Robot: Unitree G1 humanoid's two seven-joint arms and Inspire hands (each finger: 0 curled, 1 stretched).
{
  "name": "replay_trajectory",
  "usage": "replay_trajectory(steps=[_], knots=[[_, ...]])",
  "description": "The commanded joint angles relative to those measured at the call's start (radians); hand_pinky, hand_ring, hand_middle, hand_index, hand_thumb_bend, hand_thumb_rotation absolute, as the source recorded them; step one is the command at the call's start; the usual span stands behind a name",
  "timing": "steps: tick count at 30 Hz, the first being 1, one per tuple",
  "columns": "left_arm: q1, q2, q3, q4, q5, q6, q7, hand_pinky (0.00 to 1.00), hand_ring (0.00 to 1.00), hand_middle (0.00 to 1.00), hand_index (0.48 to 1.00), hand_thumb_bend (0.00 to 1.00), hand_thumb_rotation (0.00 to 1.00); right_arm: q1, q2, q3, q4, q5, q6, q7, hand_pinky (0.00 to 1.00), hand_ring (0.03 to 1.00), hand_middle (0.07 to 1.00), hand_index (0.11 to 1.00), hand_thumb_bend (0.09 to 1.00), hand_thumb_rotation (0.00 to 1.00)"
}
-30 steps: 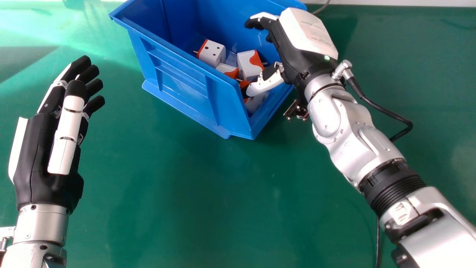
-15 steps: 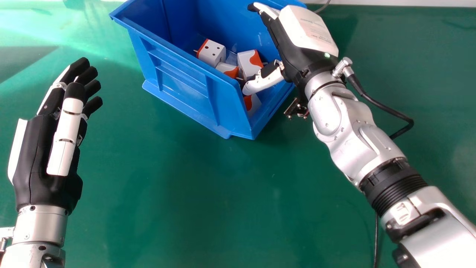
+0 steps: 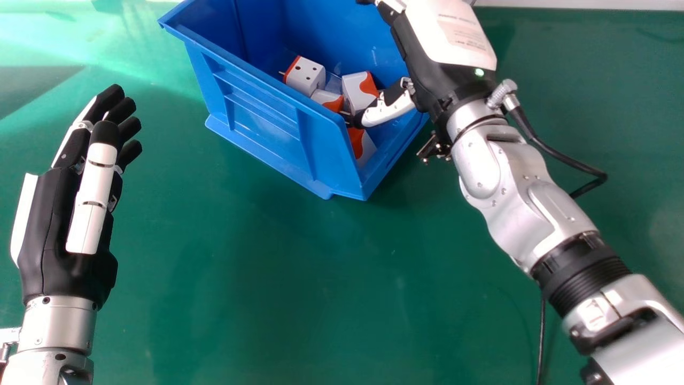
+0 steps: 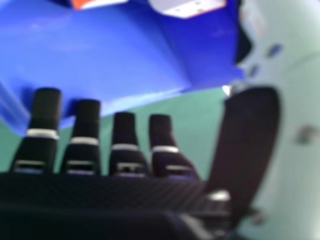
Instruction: Pick all objects and put in blue box
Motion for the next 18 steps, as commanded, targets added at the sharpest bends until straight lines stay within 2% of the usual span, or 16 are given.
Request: replay_trajectory(steps=[1, 3, 6, 8, 10, 11, 15, 17, 18], knots=[[-0.006, 0.011, 0.009, 0.0, -0.003, -0.034, -0.008, 0.91, 0.9, 0.89, 0.87, 0.57, 0.77, 0.009, -0.031, -0.009, -0.076, -0.025, -0.016, -0.025, 0.58, 0.774, 0.814, 0.782, 0.645, 0.0], [-0.007, 0.012, 0.009, 0.003, -0.004, -0.036, -0.01, 0.9, 0.9, 0.89, 0.871, 0.57, 0.77, 0.036, -0.051, -0.015, -0.132, -0.03, -0.024, -0.037, 0.57, 0.771, 0.812, 0.779, 0.631, 0.0], [-0.012, 0.009, 0.008, 0.011, -0.009, -0.037, -0.013, 0.9, 0.9, 0.9, 0.874, 0.56, 0.77, 0.09, -0.084, -0.033, -0.234, -0.044, -0.042, -0.053, 0.5, 0.758, 0.799, 0.761, 0.533, 0.0], [-0.016, 0.007, 0.006, 0.017, -0.01, -0.038, -0.015, 0.9, 0.9, 0.9, 0.874, 0.56, 0.77, 0.132, -0.105, -0.049, -0.307, -0.041, -0.053, -0.046, 0.49, 0.756, 0.795, 0.755, 0.512, 0.0], [-0.02, 0.005, 0.004, 0.024, -0.017, -0.04, -0.023, 0.9, 0.89, 0.9, 0.876, 0.56, 0.77, 0.176, -0.126, -0.066, -0.376, -0.041, -0.067, -0.047, 0.48, 0.755, 0.791, 0.747, 0.494, 0.0], [-0.021, 0.003, 0.003, 0.025, -0.019, -0.039, -0.023, 0.9, 0.9, 0.9, 0.883, 0.56, 0.77, 0.198, -0.136, -0.075, -0.409, -0.041, -0.074, -0.048, 0.47, 0.751, 0.784, 0.739, 0.479, 0.0], [-0.021, -0.008, -0.005, 0.027, -0.018, -0.042, -0.017, 0.91, 0.9, 0.91, 0.895, 0.56, 0.76, 0.323, -0.184, -0.119, -0.591, -0.072, -0.061, -0.031, 0.46, 0.744, 0.776, 0.726, 0.457, 0.0], [-0.015, -0.014, -0.011, 0.016, -0.016, -0.033, -0.01, 0.9, 0.91, 0.91, 0.906, 0.57, 0.75, 0.4, -0.186, -0.157, -0.675, -0.058, -0.06, -0.034, 0.45, 0.737, 0.769, 0.719, 0.442, 0.0], [-0.012, -0.016, -0.015, 0.012, -0.011, -0.033, -0.007, 0.9, 0.91, 0.91, 0.908, 0.57, 0.75, 0.44, -0.183, -0.178, -0.713, -0.047, -0.064, -0.039, 0.45, 0.735, 0.766, 0.716, 0.436, 0.0]])
